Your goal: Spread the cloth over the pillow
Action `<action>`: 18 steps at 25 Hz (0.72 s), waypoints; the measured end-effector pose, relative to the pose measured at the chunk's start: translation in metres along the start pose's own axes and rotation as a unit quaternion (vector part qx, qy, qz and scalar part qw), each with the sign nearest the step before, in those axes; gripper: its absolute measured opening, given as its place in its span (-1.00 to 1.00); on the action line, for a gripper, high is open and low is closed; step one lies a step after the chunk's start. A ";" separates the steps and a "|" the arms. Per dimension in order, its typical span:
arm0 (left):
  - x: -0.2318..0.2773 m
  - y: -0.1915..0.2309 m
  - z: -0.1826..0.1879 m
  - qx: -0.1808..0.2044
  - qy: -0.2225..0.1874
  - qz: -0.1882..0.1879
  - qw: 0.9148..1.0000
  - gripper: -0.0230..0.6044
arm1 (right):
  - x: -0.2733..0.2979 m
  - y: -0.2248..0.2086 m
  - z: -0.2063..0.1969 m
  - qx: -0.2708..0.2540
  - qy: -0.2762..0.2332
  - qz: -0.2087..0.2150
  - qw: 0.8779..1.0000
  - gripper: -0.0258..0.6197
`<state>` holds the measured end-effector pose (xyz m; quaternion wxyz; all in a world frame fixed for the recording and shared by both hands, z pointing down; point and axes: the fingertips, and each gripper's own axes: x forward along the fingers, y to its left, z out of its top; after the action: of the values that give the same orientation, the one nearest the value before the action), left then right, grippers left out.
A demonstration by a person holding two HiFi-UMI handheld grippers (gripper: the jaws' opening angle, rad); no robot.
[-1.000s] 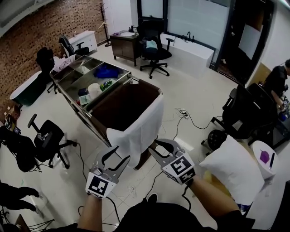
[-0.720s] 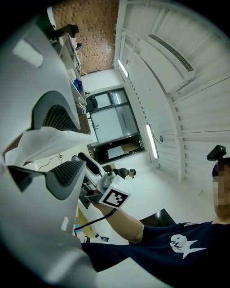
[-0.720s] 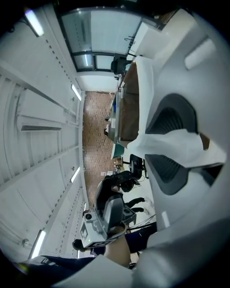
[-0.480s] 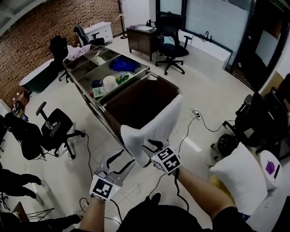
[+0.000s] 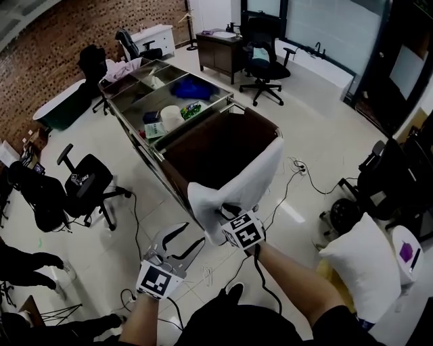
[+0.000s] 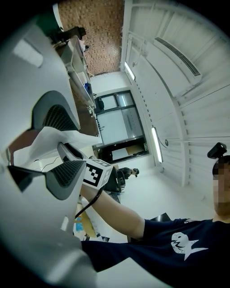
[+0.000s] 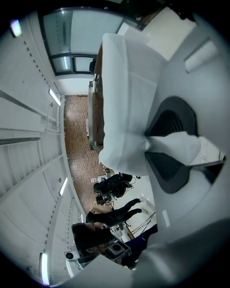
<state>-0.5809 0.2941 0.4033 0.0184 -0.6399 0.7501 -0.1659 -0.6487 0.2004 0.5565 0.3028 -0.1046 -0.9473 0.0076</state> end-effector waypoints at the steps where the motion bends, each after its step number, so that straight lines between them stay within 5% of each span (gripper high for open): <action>1: 0.000 0.000 0.000 -0.001 -0.001 0.000 1.000 -0.29 | -0.001 -0.001 0.001 -0.003 -0.001 -0.006 1.000 -0.66; 3: 0.000 0.000 -0.001 -0.003 -0.001 0.000 1.000 -0.29 | -0.005 -0.001 0.003 -0.011 -0.005 -0.015 1.000 -0.88; 8: 0.003 0.003 -0.005 0.008 0.005 -0.001 1.000 -0.29 | -0.017 0.002 0.007 -0.014 -0.016 -0.017 1.000 -0.89; 18: 0.020 0.016 -0.025 0.137 0.079 0.017 0.987 -0.29 | -0.088 0.002 0.064 -0.045 -0.109 -0.040 0.992 -0.89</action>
<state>-0.6054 0.2825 0.4263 0.0494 -0.6038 0.7300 -0.3164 -0.6150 0.1881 0.4538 0.1927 -0.0786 -0.9775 -0.0358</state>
